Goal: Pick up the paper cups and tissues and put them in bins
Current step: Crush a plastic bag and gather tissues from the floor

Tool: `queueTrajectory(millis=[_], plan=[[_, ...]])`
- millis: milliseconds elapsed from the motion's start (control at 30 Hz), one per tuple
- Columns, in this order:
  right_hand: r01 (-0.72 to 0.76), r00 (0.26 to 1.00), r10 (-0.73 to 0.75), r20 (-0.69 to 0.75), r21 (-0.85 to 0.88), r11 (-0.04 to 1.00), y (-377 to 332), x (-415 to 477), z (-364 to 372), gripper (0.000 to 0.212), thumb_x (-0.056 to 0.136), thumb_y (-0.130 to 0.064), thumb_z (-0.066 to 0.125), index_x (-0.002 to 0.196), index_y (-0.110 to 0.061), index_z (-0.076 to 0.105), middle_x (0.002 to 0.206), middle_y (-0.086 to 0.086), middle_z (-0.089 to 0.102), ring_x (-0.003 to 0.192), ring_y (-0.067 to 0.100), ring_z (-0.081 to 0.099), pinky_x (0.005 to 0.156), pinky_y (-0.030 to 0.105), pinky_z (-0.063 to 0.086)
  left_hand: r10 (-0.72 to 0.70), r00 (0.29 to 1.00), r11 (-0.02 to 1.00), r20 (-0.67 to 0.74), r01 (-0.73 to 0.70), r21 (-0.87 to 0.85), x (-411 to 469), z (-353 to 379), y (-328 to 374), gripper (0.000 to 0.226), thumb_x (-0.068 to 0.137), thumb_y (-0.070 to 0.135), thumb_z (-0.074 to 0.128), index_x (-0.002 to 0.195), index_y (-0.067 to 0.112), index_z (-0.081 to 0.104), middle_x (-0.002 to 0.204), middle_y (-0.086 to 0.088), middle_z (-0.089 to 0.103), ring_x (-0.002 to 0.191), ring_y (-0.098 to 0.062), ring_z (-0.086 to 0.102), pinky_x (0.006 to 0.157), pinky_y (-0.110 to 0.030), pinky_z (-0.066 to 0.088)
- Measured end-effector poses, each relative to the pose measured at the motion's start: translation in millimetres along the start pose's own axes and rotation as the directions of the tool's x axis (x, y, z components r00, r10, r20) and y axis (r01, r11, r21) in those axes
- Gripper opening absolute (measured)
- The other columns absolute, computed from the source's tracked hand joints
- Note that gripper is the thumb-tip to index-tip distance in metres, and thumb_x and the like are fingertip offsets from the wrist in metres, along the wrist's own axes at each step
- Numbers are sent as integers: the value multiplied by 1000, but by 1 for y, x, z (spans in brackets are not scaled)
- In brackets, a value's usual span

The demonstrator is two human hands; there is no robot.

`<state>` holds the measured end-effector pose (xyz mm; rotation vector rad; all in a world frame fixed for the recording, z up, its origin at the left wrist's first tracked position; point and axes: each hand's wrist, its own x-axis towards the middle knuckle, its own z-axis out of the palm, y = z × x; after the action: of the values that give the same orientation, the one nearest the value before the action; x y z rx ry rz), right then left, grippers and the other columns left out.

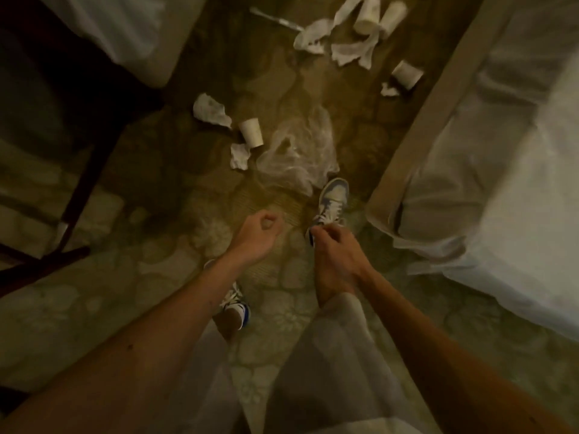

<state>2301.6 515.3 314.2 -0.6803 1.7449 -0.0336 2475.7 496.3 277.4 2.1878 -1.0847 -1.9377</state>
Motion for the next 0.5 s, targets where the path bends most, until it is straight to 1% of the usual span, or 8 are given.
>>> queueTrajectory(millis=[100,200,233,300,333,367,433,500], plan=[[-24,998,27,64,-40,999,-6,75,-22,32,99,-42,50,113,-18,64,97,-6,63,81,3,57,58,11,38,-75,996,997,-45,75,1,64,15,14,21,93,41,59,111,29,60,102,0,64,73,-16,61,60,-28,49],[-48,994,54,92,-65,997,-9,148,-40,32,99,-42,50,113,-15,61,104,-4,61,80,2,55,54,6,39,-163,984,983,-66,156,-95,130,38,27,27,94,33,61,118,20,59,100,-4,65,76,-23,62,72,-44,59],[-51,993,58,104,-69,996,-10,174,-43,36,98,-43,51,116,-14,62,107,-4,62,83,4,55,55,7,40,-189,978,975,-84,177,-133,153,46,30,29,94,29,62,120,18,59,93,-3,64,72,-23,61,72,-46,59],[-67,989,81,126,-110,992,-8,220,-47,43,96,-49,50,121,-14,61,113,-2,64,93,10,59,69,18,46,-219,966,967,-141,195,-162,193,56,32,34,93,24,62,126,19,55,88,-2,61,65,-22,59,68,-43,59],[-71,989,85,118,-120,990,-6,240,-47,46,95,-51,50,124,-16,59,110,-1,64,93,12,60,73,24,48,-224,961,966,-162,198,-166,210,59,32,40,93,23,62,131,21,51,96,-3,62,69,-22,61,70,-42,59],[-81,990,93,104,-115,990,-2,260,-47,50,95,-52,50,128,-16,54,103,-2,63,89,12,60,73,27,49,-221,961,967,-169,193,-166,228,61,29,46,93,23,63,137,23,46,110,-6,61,81,-25,63,78,-42,58],[-107,990,116,76,-116,987,5,295,-45,58,94,-54,51,139,-17,44,94,-8,58,81,7,58,66,27,47,-185,968,976,-169,160,-151,260,64,18,58,93,21,64,145,21,37,136,-7,52,114,-26,57,96,-38,50],[-139,986,150,68,-135,981,12,324,-42,67,92,-59,50,145,-20,36,108,-4,59,89,13,60,73,32,51,-133,975,986,-179,112,-122,289,65,5,69,91,18,66,150,18,31,148,-8,43,132,-25,45,109,-37,40]])
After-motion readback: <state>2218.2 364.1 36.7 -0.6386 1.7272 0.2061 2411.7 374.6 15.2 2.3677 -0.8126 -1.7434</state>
